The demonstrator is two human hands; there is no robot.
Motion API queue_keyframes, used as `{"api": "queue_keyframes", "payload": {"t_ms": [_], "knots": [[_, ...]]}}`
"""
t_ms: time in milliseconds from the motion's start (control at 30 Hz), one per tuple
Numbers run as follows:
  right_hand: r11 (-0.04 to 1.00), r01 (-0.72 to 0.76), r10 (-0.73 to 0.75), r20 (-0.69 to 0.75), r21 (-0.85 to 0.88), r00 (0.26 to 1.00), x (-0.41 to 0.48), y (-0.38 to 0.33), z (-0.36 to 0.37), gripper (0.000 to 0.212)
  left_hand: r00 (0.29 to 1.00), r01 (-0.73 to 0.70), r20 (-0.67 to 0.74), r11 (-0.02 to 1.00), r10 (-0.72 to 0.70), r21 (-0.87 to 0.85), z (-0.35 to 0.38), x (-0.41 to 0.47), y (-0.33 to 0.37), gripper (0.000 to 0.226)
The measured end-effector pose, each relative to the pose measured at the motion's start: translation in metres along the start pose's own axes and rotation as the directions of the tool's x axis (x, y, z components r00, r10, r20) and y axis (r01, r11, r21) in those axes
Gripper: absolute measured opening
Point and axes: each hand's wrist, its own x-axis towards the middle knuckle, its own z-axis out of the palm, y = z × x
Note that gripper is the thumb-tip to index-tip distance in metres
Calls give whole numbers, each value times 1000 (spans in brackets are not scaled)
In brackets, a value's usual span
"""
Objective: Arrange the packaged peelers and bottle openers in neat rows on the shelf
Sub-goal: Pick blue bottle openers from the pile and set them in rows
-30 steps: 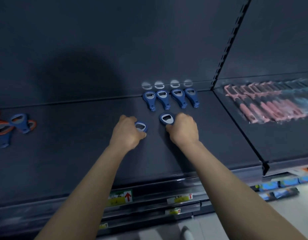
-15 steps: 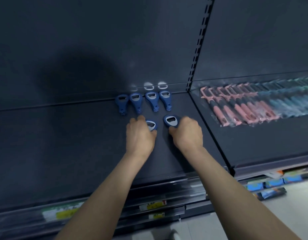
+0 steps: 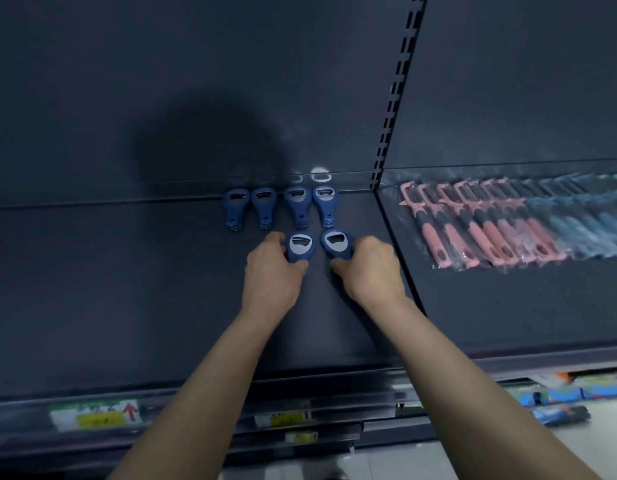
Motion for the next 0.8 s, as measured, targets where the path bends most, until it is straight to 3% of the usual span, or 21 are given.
{"api": "queue_keyframes", "payload": {"t_ms": [400,667,800], "knots": [[995,7,-8,14,95,1000,5,-3,2,40,994,34,-101,997,-40,-62,11,-5,3,38],[993,11,-12,12,114,1000,10,0,1,29,992,31,-121,997,-40,-75,11,-1,3,38],[990,57,-50,-56,131,997,16,6,-5,19,983,5,-182,998,-17,-66,1,1,-4,33]]}}
